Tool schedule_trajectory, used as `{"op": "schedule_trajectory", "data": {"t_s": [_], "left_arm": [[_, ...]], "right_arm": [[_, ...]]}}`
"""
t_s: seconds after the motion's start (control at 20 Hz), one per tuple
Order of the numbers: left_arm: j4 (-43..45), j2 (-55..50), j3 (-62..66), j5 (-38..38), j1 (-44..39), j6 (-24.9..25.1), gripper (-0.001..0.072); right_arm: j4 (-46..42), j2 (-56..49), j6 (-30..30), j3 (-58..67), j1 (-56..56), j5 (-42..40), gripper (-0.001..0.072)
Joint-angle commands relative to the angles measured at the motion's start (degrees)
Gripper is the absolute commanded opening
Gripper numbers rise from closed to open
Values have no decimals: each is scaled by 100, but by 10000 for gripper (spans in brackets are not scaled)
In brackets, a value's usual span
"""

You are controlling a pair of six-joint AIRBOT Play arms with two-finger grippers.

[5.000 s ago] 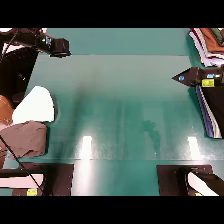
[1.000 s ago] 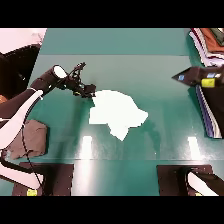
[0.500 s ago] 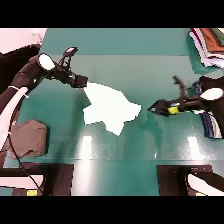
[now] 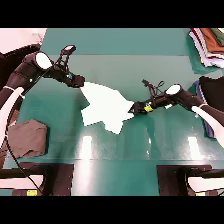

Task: Fold the shirts.

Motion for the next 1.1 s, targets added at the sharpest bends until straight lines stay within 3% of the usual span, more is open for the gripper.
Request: {"op": "schedule_trajectory", "data": {"t_s": [0.0,0.1,0.35,0.65,0.85,1.05], "left_arm": [[28,7,4,-9,4,0,27],[33,44,4,-52,7,-2,27],[393,1355,448,-74,4,-48,26],[249,3456,1631,-614,4,-273,26],[140,3958,2059,-1191,4,-520,25],[-367,3654,2081,-1644,-144,-509,25]], "right_arm": [[-50,-367,-31,365,70,197,333],[-59,-284,-81,431,83,310,15],[-72,1073,-72,968,-452,800,13],[-173,2898,463,2990,-1333,1598,12],[-1353,3287,1250,4120,-1390,2092,12],[-1565,2844,1768,4968,-1272,2610,11]]}}
